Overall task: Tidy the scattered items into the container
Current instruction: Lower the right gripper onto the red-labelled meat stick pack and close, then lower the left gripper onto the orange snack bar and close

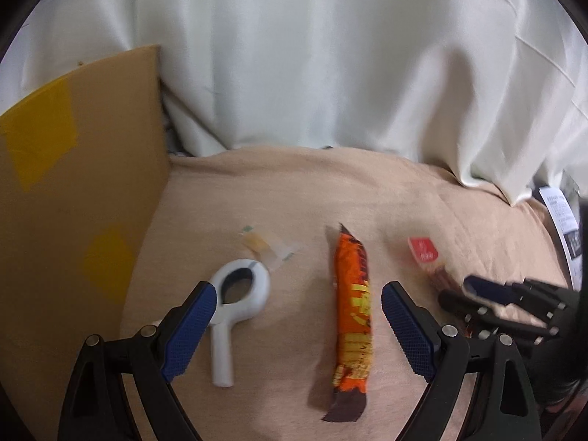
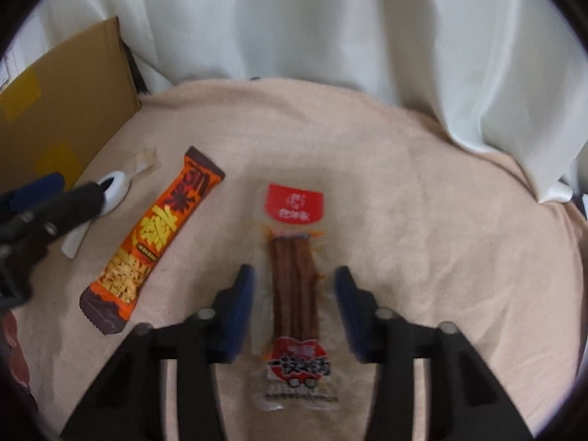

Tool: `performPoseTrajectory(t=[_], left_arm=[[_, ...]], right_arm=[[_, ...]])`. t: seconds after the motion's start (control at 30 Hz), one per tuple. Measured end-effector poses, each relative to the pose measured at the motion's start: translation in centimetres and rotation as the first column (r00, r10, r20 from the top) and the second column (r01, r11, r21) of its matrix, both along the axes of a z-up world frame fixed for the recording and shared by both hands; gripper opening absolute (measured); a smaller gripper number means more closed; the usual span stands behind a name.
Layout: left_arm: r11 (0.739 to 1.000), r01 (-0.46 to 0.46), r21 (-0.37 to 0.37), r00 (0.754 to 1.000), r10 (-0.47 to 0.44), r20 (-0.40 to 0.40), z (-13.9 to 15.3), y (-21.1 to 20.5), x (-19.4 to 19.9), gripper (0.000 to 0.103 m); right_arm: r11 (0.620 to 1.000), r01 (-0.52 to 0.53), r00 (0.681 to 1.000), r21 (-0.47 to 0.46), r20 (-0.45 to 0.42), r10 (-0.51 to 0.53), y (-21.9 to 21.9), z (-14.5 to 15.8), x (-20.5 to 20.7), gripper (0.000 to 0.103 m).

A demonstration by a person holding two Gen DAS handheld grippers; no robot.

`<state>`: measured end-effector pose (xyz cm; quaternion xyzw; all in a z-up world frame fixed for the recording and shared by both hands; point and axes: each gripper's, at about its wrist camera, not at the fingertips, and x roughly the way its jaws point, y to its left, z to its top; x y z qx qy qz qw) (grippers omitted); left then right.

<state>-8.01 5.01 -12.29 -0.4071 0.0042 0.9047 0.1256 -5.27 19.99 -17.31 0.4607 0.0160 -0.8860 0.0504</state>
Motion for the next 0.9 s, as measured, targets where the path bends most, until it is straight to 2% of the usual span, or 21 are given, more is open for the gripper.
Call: performPoseTrajectory(t=[0.23, 0.5, 0.53, 0.57, 0.6, 0.67, 0.73, 0.83, 0.9], left_arm=[[0.997, 0.048, -0.066, 0.998, -0.044, 0.054, -2.1, 3.3, -0.2, 0.092], [0.996, 0.065, -0.068, 0.996, -0.061, 0.059, -2.9, 4.3, -1.1, 0.091], [0.994, 0.07, -0.081, 0.996, -0.065, 0.066, -3.3, 4.4, -1.3, 0.08], [0.993, 0.084, -0.088, 0.994, -0.077, 0.081, -3.6, 4.6, -1.5, 0.057], [0.99, 0.085, -0.109, 0.994, -0.076, 0.082, -3.8, 4.7, -1.4, 0.055], [0.988, 0.086, -0.125, 0.995, -0.079, 0.062, -3.6, 4.7, -1.4, 0.034], [0.989, 0.105, -0.101, 0.993, -0.1, 0.056, -3.3, 4.5, -1.5, 0.025], [0.988, 0.12, -0.101, 0.992, -0.115, 0.049, -3.1, 4.6, -1.6, 0.025], [0.99, 0.122, -0.072, 0.992, -0.119, 0.043, -2.7, 4.4, -1.6, 0.025]], right_arm=[[0.999, 0.034, 0.999, -0.032, -0.027, -0.035, 1.9, 1.3, 0.5, 0.04], [0.998, 0.051, 0.999, -0.038, -0.017, -0.052, 3.3, 1.0, 0.9, 0.04], [0.998, 0.051, 0.998, -0.039, -0.017, -0.052, 3.5, 1.0, 1.0, 0.04], [0.998, 0.052, 0.998, -0.039, -0.017, -0.053, 3.6, 0.9, 0.9, 0.04], [0.998, 0.053, 0.998, -0.038, -0.017, -0.054, 3.7, 0.9, 0.9, 0.04], [0.998, 0.052, 0.999, -0.039, -0.016, -0.052, 3.9, 0.9, 1.0, 0.041], [0.998, 0.05, 0.999, -0.044, -0.016, -0.051, 4.2, 0.9, 1.0, 0.041], [0.998, 0.041, 0.999, -0.052, -0.02, -0.042, 4.1, 0.9, 1.0, 0.041], [0.998, 0.031, 0.999, -0.057, -0.031, -0.033, 3.9, 1.1, 1.0, 0.041]])
